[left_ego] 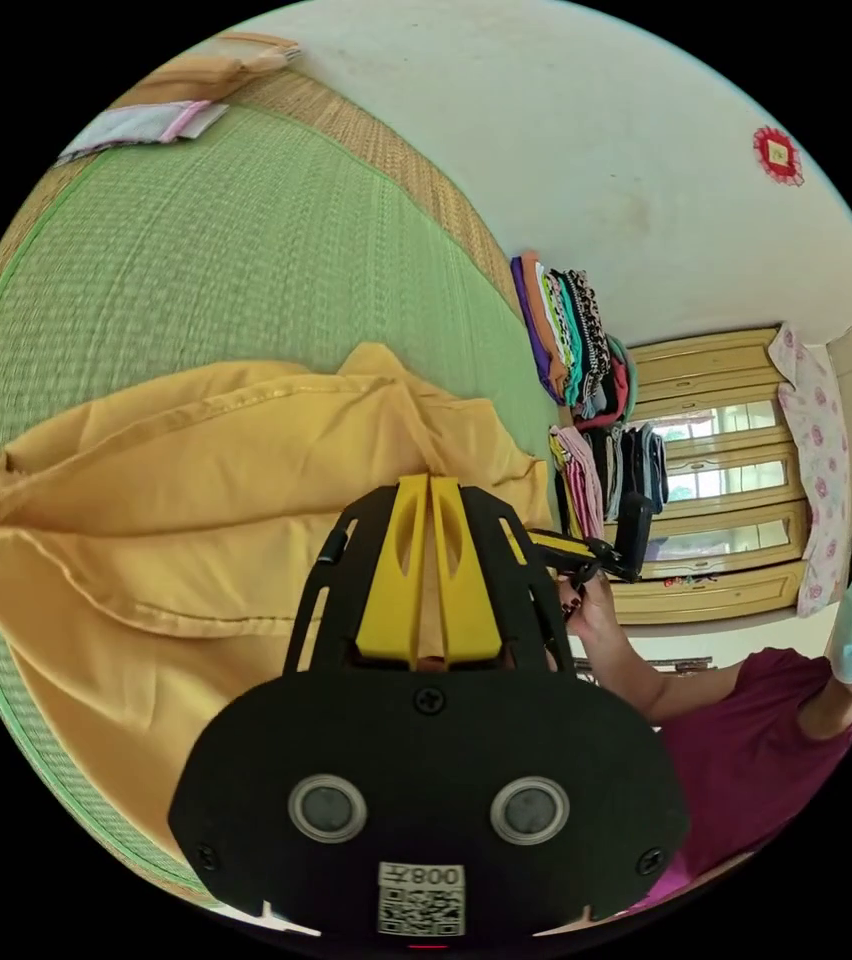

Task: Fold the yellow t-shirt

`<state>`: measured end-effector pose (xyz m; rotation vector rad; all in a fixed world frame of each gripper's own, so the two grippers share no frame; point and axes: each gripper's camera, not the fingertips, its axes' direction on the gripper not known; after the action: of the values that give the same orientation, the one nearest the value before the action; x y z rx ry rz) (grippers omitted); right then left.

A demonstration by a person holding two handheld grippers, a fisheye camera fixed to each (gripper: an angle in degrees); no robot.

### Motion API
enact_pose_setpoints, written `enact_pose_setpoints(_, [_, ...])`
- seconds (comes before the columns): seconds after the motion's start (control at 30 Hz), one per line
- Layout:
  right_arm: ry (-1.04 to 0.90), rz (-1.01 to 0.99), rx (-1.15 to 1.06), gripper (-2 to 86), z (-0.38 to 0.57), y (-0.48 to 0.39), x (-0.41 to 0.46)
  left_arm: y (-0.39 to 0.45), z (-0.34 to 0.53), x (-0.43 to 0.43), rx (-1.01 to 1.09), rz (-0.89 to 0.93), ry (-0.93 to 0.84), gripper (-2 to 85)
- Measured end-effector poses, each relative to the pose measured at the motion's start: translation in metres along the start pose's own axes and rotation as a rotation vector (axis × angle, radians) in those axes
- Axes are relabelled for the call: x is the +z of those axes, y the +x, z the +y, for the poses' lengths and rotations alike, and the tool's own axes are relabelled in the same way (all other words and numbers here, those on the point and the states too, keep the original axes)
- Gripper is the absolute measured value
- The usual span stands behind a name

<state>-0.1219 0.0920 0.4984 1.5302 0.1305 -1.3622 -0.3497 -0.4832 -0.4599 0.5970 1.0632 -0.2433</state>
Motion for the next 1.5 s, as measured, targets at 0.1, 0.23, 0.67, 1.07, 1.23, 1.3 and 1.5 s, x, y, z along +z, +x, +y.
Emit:
enact_pose_setpoints(0.1, [0.007,-0.01,0.007,0.2,-0.002,0.008,0.0,0.01,-0.019,0.001,0.048,0.0,0.011,0.4])
enact_pose_setpoints(0.23, [0.012,-0.015,0.002,0.1,-0.007,0.015,0.001,0.011,-0.033,-0.005,0.065,-0.015,0.02,0.7])
enact_pose_setpoints(0.67, [0.081,-0.097,-0.017,0.2,-0.018,0.04,-0.013,-0.05,0.076,-0.063,-0.099,0.027,0.028,5.6])
enact_pose_setpoints(1.07, [0.077,-0.176,0.028,1.4,-0.006,0.071,-0.021,-0.121,0.104,-0.09,-0.333,0.151,0.183,6.3])
enact_pose_setpoints(1.23, [0.062,-0.224,0.051,2.1,-0.005,0.083,-0.018,-0.134,0.103,-0.098,-0.347,0.172,0.199,2.0])
enact_pose_setpoints(1.3, [0.065,-0.239,0.055,2.1,-0.005,0.085,-0.019,-0.136,0.102,-0.102,-0.341,0.185,0.205,1.3])
enact_pose_setpoints(1.5, [0.107,-0.27,0.076,1.6,-0.009,0.092,-0.025,-0.136,0.102,-0.121,-0.299,0.233,0.253,0.5])
